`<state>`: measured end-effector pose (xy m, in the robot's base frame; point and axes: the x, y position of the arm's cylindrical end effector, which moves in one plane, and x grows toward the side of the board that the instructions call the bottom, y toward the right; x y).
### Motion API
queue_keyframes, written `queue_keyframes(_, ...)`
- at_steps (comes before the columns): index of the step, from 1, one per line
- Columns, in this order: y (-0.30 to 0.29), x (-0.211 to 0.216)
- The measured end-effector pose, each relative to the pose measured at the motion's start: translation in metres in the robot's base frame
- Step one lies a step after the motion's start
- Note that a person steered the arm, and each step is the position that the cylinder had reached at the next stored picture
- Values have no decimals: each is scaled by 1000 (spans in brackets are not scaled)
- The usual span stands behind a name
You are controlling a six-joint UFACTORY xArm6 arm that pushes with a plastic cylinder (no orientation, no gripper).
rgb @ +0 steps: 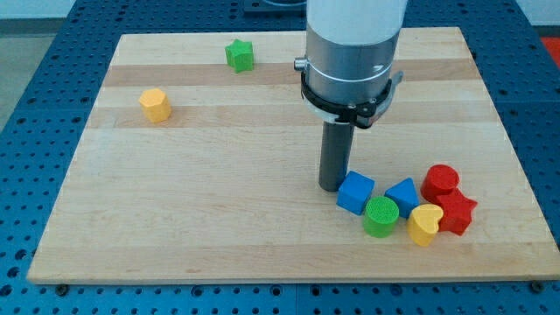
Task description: Point your arm to the yellow hexagon
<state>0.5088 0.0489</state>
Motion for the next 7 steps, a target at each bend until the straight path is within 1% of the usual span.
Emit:
queue_keyframes(1,-2,0)
queue_keyframes(2,-83,-23)
queue_keyframes(4,-288,-72)
queue_keyframes(5,-309,-82)
queue_keyframes(6,-309,-108)
queue_keyframes(7,-307,-145)
